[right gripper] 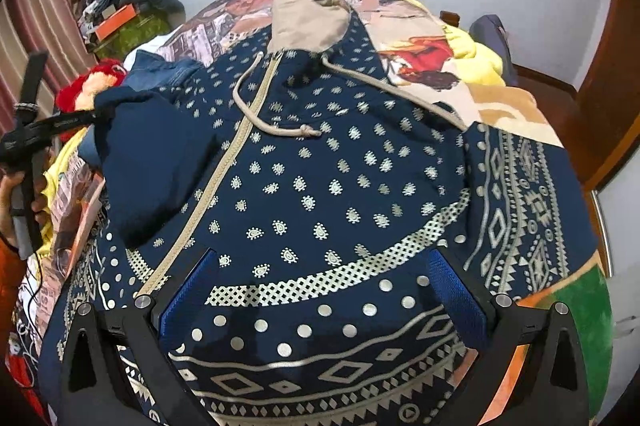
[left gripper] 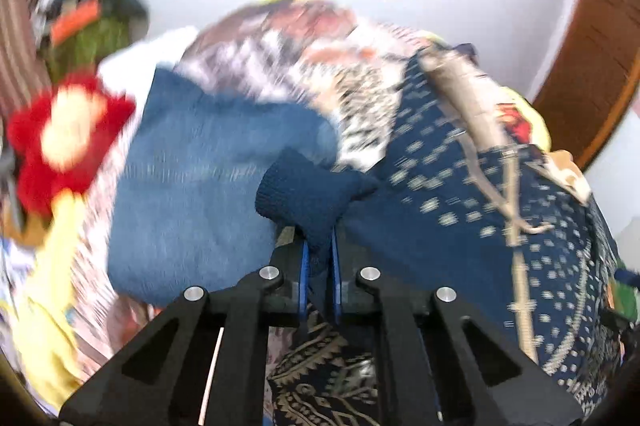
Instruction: Fold large clothes
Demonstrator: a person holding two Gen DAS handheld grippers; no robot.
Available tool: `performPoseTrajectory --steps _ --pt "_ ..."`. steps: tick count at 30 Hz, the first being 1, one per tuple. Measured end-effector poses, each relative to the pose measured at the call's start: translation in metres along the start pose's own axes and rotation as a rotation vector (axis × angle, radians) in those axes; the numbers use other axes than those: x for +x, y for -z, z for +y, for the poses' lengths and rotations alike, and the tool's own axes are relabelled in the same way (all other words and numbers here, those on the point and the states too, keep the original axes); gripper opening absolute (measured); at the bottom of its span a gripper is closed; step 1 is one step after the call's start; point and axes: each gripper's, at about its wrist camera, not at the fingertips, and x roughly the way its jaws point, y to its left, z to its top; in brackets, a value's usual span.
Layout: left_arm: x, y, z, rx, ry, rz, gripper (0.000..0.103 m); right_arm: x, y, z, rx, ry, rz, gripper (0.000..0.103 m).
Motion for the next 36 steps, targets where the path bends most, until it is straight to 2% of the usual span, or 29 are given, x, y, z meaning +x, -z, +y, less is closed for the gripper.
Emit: performPoseTrajectory --steps 3,7,12,17,20,23,24,27,33,34,36 --pt "-0.029 -0.021 -0.031 0.054 0.052 -0.07 0.008 -0.014 0.001 -0.007 0.014 0.004 -0.03 0.103" --pt "-0.065 -0.047 -0.084 0.118 0.171 -0.135 0.008 -0.035 0.003 -0.023 0.044 0.013 -0.068 0.103" --pt "-0.078 -0.068 -0.158 0.191 0.28 -0.147 0.008 -0.061 0.01 -0.053 0.093 0.045 -0.1 0.103" --pt "-0.073 -0.063 -0.224 0.274 0.314 -0.144 0.008 -0.081 0.023 -0.084 0.141 0.095 -0.108 0.103" --pt "-0.059 -0.043 -0.264 0.365 0.317 -0.107 0.008 -0.091 0.031 -0.1 0.168 0.117 -0.112 0.103" --pt "-0.03 -0.016 -0.295 0.452 0.293 -0.025 0.008 -0.098 0.039 -0.112 0.191 0.132 -0.113 0.103" --pt "-0.015 -0.004 -0.304 0.473 0.291 0.024 0.008 -0.1 0.042 -0.116 0.2 0.137 -0.113 0.103" --pt "0.013 0.025 -0.321 0.491 0.311 0.147 0.008 -0.104 0.052 -0.127 0.228 0.149 -0.106 0.103" --pt "0.038 0.067 -0.348 0.522 0.355 0.305 0.008 -0.103 0.069 -0.145 0.286 0.171 -0.077 0.103" --pt "0.038 0.072 -0.351 0.53 0.363 0.324 0.011 -0.103 0.071 -0.147 0.292 0.174 -0.074 0.103" --pt "0.036 0.078 -0.356 0.55 0.377 0.347 0.022 -0.102 0.074 -0.152 0.307 0.179 -0.066 0.103"
